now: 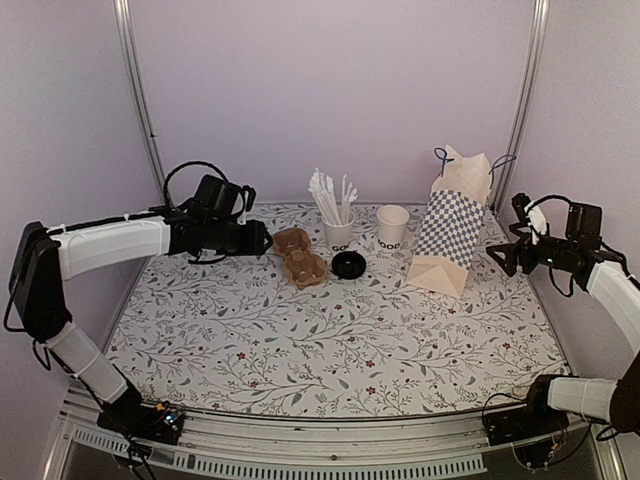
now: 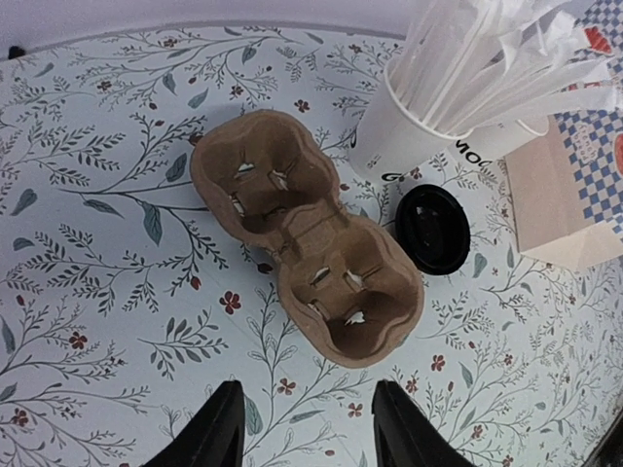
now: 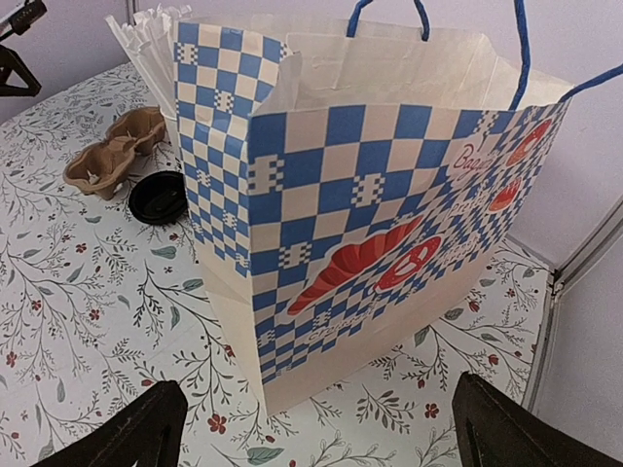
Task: Pack the takeout coffee
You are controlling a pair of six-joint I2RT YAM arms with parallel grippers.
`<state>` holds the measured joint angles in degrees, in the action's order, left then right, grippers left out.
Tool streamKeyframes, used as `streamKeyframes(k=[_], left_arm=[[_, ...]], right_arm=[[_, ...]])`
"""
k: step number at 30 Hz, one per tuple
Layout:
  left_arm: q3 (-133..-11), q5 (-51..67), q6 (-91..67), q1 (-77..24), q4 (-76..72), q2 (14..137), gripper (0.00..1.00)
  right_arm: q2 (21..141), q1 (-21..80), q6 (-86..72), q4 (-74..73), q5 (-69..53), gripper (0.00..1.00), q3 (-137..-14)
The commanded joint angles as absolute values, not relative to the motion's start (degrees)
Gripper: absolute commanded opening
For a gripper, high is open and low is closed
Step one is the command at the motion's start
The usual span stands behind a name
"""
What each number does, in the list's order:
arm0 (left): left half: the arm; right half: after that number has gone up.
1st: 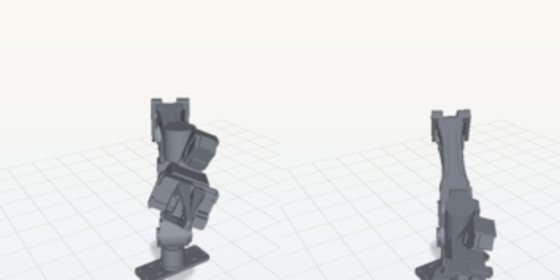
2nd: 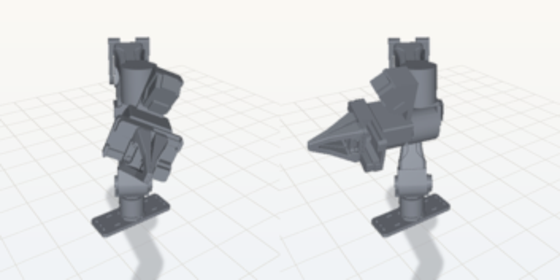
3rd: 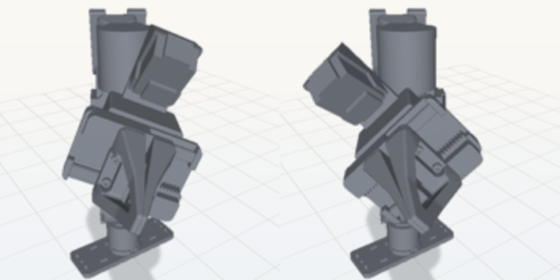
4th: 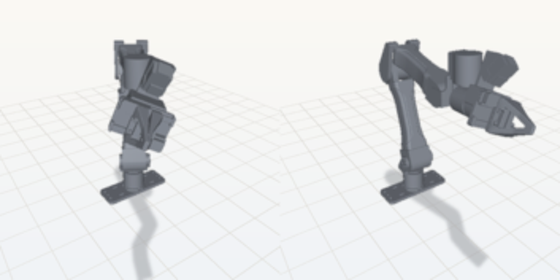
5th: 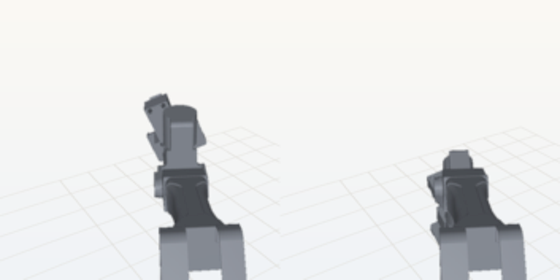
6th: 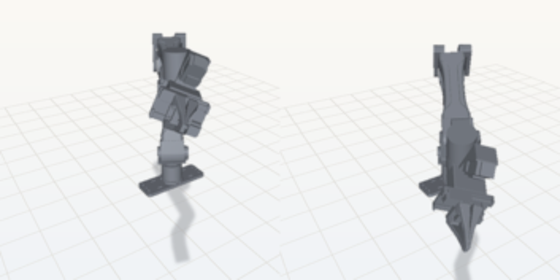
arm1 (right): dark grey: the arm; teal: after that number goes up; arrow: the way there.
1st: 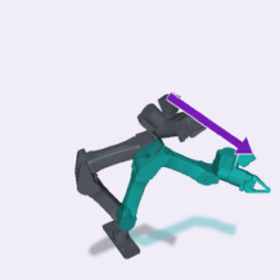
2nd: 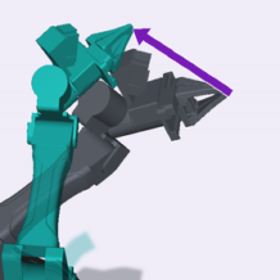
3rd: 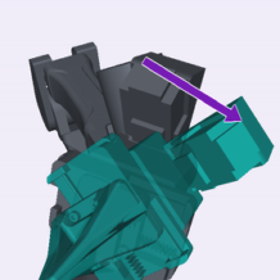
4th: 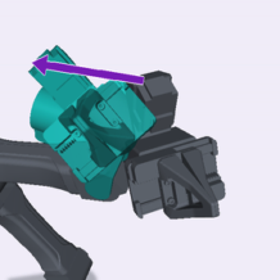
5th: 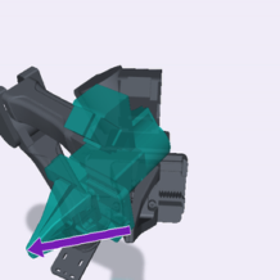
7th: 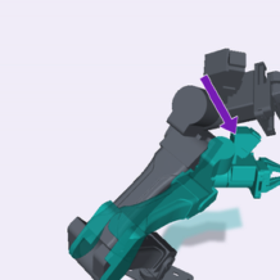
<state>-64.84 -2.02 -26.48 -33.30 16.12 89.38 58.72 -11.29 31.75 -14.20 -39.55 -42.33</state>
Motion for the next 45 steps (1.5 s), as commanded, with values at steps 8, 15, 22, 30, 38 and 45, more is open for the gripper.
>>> streamKeyframes(k=[8, 15, 22, 30, 38, 45], left_arm=[[-70.40, 1.67, -30.91, -34.83, 18.54, 99.15, 0.47], [-72.40, 0.40, -31.48, -35.26, 18.69, 103.89, 0.53], [-74.71, 0.21, -32.48, -35.26, 18.01, 107.98, 0.53], [-79.03, -3.24, -32.79, -35.16, 19.59, 111.46, 0.45], [-83.29, -4.74, -31.16, -35.21, 22.80, 115.68, 0.42], [-84.81, -7.06, -29.78, -35.16, 24.27, 117.36, 0.43]], right_arm=[[59.68, -8.94, 33.37, -16.26, -39.88, 0.99, -42.73], [61.08, -6.19, 34.62, -16.59, -38.68, 0.99, -42.64], [61.16, -5.98, 35.08, -16.79, -38.19, 0.99, -42.54], [62.07, -5.36, 35.42, -17.31, -37.92, 0.99, -42.71], [62.49, -4.84, 35.68, -17.32, -37.29, 0.99, -42.63], [63.68, -4.05, 35.94, -17.51, -36.36, 0.99, -42.80]])
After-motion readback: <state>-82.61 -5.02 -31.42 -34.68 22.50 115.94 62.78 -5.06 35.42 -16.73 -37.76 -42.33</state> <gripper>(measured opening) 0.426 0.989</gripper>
